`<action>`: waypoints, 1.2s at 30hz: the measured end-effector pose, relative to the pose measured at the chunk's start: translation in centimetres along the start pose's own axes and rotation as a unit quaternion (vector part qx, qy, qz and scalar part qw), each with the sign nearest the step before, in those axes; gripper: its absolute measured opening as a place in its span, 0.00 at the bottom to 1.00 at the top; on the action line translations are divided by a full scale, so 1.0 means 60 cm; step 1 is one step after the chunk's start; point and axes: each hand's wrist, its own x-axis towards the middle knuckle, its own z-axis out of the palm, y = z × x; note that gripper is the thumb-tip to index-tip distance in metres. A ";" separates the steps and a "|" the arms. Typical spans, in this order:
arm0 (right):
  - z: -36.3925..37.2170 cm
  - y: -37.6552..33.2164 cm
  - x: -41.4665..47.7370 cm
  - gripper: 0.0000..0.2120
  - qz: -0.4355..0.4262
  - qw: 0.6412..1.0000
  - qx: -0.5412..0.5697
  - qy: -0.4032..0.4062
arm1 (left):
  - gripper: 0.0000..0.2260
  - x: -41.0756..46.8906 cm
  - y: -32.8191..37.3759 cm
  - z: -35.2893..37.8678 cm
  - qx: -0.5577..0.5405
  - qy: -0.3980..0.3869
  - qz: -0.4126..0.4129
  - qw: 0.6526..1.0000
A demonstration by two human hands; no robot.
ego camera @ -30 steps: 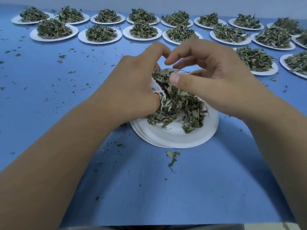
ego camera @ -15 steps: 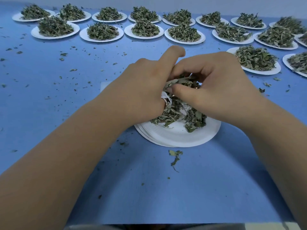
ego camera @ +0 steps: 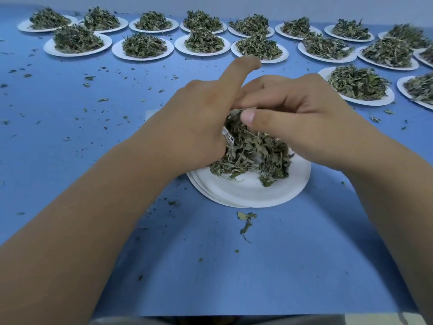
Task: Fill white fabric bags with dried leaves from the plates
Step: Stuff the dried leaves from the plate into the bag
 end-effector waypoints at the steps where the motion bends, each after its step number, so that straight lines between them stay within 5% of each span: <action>1: 0.001 0.001 0.001 0.08 -0.003 1.000 -0.009 0.014 | 0.43 0.000 0.001 0.000 -0.005 -0.001 -0.003 1.000; 10: 0.020 0.000 0.005 0.10 -0.006 0.990 -0.106 0.095 | 0.45 0.002 0.007 0.004 0.017 -0.006 0.003 1.000; 22: 0.017 -0.003 0.001 0.10 -0.029 0.986 -0.161 0.016 | 0.45 0.004 -0.004 0.009 -0.018 -0.002 -0.009 1.000; 31: 0.018 -0.003 -0.002 0.04 -0.082 0.979 -0.159 0.103 | 0.45 0.004 -0.007 0.007 -0.021 0.001 -0.012 1.000; 36: 0.024 -0.009 0.002 0.08 -0.129 0.948 -0.283 0.072 | 0.43 0.005 -0.010 0.011 -0.023 -0.006 0.001 1.000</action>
